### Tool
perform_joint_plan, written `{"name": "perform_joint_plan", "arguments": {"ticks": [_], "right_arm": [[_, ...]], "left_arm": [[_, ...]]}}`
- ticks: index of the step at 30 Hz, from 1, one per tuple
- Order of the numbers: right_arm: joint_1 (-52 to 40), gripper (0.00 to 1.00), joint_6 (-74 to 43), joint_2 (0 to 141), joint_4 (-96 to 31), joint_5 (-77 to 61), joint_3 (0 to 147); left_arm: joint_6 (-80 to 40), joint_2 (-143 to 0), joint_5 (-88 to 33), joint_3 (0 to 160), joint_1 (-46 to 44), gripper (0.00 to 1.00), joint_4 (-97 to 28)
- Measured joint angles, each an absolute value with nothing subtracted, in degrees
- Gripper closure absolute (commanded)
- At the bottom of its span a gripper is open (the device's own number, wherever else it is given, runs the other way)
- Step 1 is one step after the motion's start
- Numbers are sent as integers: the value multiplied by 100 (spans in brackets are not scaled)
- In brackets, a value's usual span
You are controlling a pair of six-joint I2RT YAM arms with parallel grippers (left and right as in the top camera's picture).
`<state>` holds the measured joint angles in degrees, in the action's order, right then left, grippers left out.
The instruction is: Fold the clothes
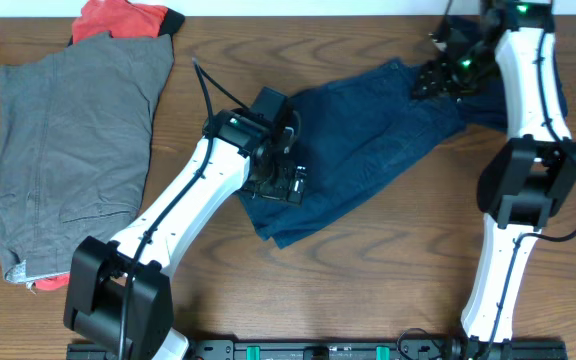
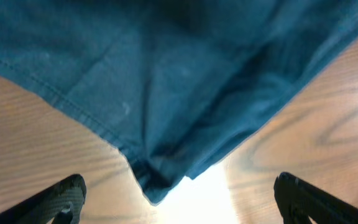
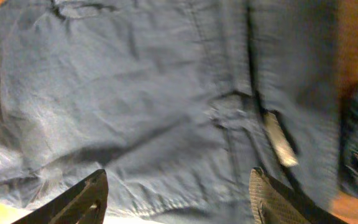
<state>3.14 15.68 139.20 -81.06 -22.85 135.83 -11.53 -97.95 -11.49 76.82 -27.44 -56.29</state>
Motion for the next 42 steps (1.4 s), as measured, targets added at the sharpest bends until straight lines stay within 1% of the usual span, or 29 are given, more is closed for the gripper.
{"name": "perform_joint_plan", "arguments": {"ticks": [5, 8, 14, 22, 25, 31, 37, 38, 40, 42], "right_arm": [[5, 26, 1566, 13920, -8084, -2078, 13583], [-38, 26, 1542, 13915, -8066, -2032, 13583], [-19, 26, 1514, 13911, -8047, -1946, 13583], [-19, 26, 1450, 13911, -8047, -1946, 13583], [-19, 26, 1433, 13911, -8042, -1946, 13583], [-25, 26, 1428, 13911, -7957, -1946, 13583], [-30, 25, 1424, 13911, -7935, -1946, 13583], [-30, 25, 1424, 13911, -7933, -1946, 13583], [-30, 25, 1415, 13911, -7931, -1946, 13583], [-30, 25, 1413, 13911, -7924, -1946, 13583]], "left_arm": [[-1374, -9810, -1144, 7194, -2370, 2, -5135], [-1439, -9824, -1142, 6785, -2134, 2, -4563], [-1490, -9826, -1146, 5951, -2036, 2, -3481], [-1500, -9826, -1144, 5557, -2036, 2, -2985], [-1500, -9826, -1142, 5472, -2036, 0, -2856], [-1503, -9826, -1092, 5290, -2036, 6, -2488], [-1479, -9828, -1017, 5210, -2036, 15, -2209], [-1479, -9828, -1013, 5205, -2036, 15, -2191], [-1476, -9854, -1004, 5203, -2036, 19, -2106], [-1459, -9889, -987, 5203, -2036, 25, -2014]]}}
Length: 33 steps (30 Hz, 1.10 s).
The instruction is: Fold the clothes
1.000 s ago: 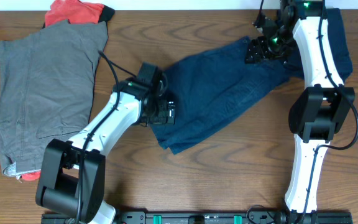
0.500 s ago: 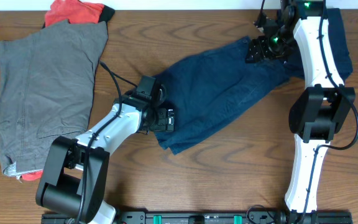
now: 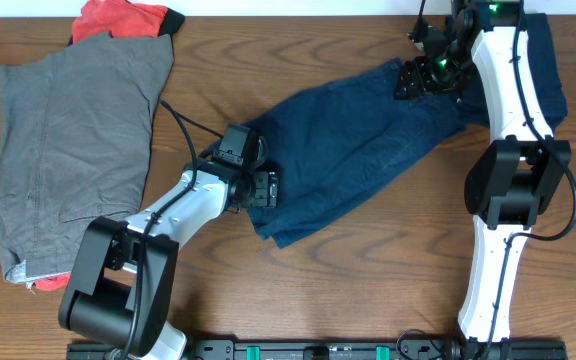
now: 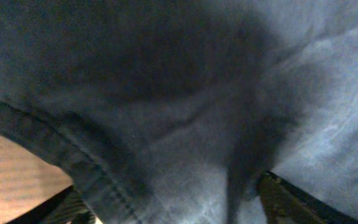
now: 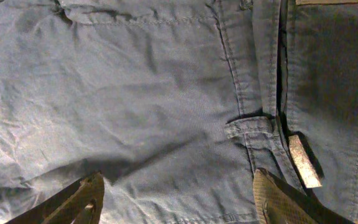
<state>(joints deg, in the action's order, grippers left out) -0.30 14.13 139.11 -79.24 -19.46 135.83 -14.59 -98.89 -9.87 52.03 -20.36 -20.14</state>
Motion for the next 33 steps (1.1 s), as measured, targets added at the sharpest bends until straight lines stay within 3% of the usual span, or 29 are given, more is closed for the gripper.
{"name": "perform_joint_plan", "arguments": {"ticks": [2, 5, 8, 12, 21, 27, 28, 30, 33], "right_arm": [[-30, 25, 1411, 13911, -7926, -1946, 13583], [-30, 26, 1411, 13911, -7940, -1946, 13583], [-30, 26, 1411, 13911, -7946, -1946, 13583], [-30, 25, 1411, 13911, -7950, -1946, 13583], [-30, 27, 1411, 13911, -7948, -1946, 13583], [-95, 27, 1387, 13885, -7832, -1946, 13404], [-121, 30, 1369, 13876, -7782, -1946, 13312], [-172, 46, 1363, 13867, -7638, -1946, 13087], [-244, 52, 1275, 13865, -7483, -1951, 12739]], "left_arm": [[-1450, -9922, -941, 5207, -2034, 31, -1962], [-1441, -9966, -893, 5223, -1979, 51, -1933], [-1433, -10003, -906, 5240, -1800, 62, -1907], [-1468, -10044, -998, 5242, -1396, 91, -1863], [-919, -10086, -1079, 5253, -285, 94, -1802], [-279, -10160, -1033, 5275, -27, 94, -1424], [-139, -10182, -1015, 5275, -14, 94, -1293], [235, -10202, -996, 5275, -10, 94, -1002], [766, -10202, -913, 5280, -5, 94, -519]]}}
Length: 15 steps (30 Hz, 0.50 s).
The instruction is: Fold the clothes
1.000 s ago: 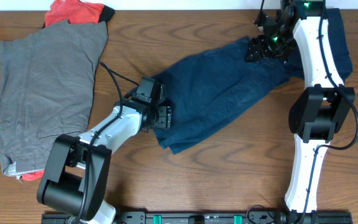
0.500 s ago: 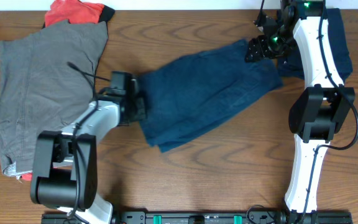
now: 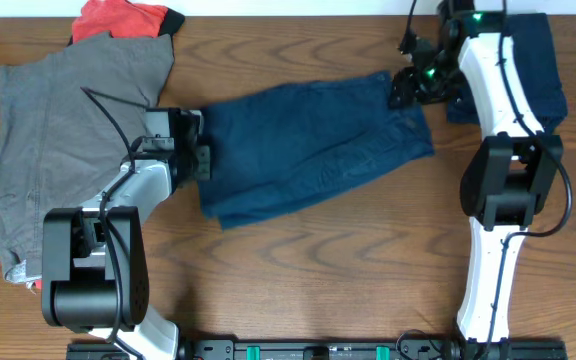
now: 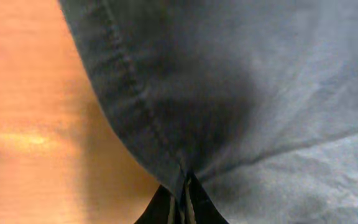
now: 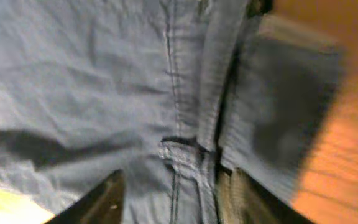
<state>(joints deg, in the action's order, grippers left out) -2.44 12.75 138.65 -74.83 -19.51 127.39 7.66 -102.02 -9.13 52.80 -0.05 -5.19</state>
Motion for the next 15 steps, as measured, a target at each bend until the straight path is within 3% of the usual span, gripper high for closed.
{"name": "perform_joint_plan", "arguments": {"ticks": [7, 15], "right_arm": [[-438, 54, 1186, 13865, -7275, -1933, 12317], [-491, 53, 1013, 13826, -6982, -2023, 12315]], "left_arm": [[1251, -10202, -626, 5282, -5, 94, 187], [1356, -10202, -558, 5282, -5, 94, 189]]}}
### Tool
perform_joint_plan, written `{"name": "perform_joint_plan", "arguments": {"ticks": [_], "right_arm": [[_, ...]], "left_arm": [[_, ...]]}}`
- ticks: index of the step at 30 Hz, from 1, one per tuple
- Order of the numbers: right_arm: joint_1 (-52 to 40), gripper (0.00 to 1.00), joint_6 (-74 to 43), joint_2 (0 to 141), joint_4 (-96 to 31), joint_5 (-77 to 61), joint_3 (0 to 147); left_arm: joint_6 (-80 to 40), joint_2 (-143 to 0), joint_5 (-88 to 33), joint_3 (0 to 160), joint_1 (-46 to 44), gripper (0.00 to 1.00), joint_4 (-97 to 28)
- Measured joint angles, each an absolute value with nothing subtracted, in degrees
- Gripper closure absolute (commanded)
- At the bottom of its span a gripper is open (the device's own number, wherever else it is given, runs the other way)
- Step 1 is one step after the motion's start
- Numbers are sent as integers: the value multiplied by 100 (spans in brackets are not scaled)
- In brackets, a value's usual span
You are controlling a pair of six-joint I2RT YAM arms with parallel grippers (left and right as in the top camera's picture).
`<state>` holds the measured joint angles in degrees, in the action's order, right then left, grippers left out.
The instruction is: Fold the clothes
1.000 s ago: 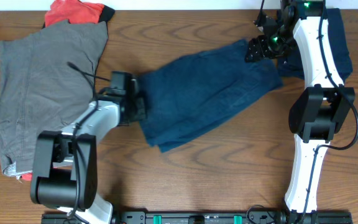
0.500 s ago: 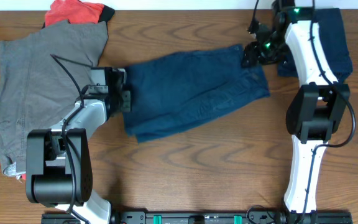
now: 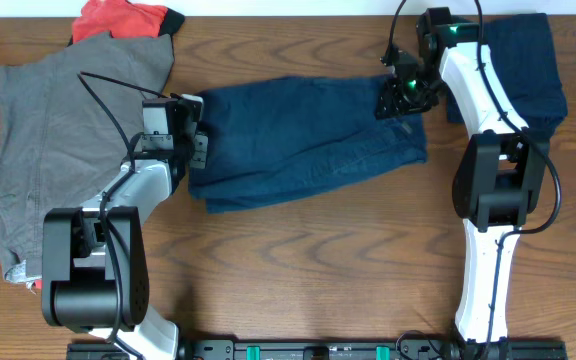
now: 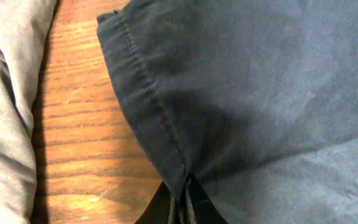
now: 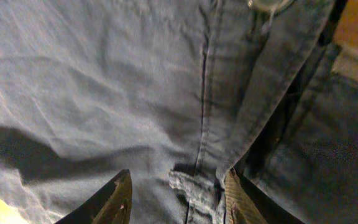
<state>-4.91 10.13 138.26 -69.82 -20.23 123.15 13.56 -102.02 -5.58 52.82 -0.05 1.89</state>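
Dark blue shorts (image 3: 308, 130) lie spread across the table's back middle, lengthways from left to right. My left gripper (image 3: 198, 152) is at their left end, shut on the stitched hem (image 4: 148, 118); in the left wrist view the left gripper (image 4: 182, 200) pinches the cloth into a ridge. My right gripper (image 3: 396, 98) is down on the waistband end. In the right wrist view the right gripper (image 5: 178, 196) has its fingers (image 5: 120, 202) apart, astride a bunched belt loop (image 5: 194, 186), with a gap on the left side.
A grey garment (image 3: 68, 150) lies flat at the left, right next to the shorts' hem, its edge in the left wrist view (image 4: 5, 124). Red cloth (image 3: 118, 18) lies at the back left. Another dark blue garment (image 3: 528, 60) lies behind the right arm. Bare wood fills the front.
The shorts' left end has shifted a little further back, so the shorts lie more level. The right gripper has moved slightly left and forward along the waistband. The left gripper still pinches the hem.
The shorts lay slanted at centre, the left gripper open over their lower corner and the right open over the waist. Then the left gripper was down on the cloth. By 0.5 s ago it was shut on the hem, further left; now the shorts lie nearly level.
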Motion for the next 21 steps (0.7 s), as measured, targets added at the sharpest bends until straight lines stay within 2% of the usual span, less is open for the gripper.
{"name": "perform_joint_plan", "arguments": {"ticks": [2, 4, 5, 8, 9, 11, 17, 21], "right_arm": [[-491, 53, 980, 13764, -6954, -2045, 12315], [-491, 52, 947, 13675, -6963, -2071, 12315], [-486, 52, 941, 13631, -6969, -2088, 12315], [-478, 51, 928, 13500, -6997, -2104, 12315], [-471, 50, 923, 13454, -6997, -2106, 12315], [-443, 50, 923, 13378, -7000, -2117, 12315], [-268, 45, 915, 13179, -7022, -2123, 12315], [-217, 44, 902, 13117, -7061, -2121, 12315]], "left_arm": [[1343, -10202, -556, 5282, -5, 94, 143], [1258, -10202, -558, 5290, -5, 88, 5], [1210, -10200, -558, 5290, -5, 77, -119], [947, -10123, -554, 5295, -3, 33, -436], [860, -10025, -563, 5295, -1, 23, -515], [707, -9778, -600, 5295, -1, 12, -676], [257, -8637, -969, 5301, -1, 5, -1275], [113, -8488, -1494, 5315, -1, 4, -1402]]}}
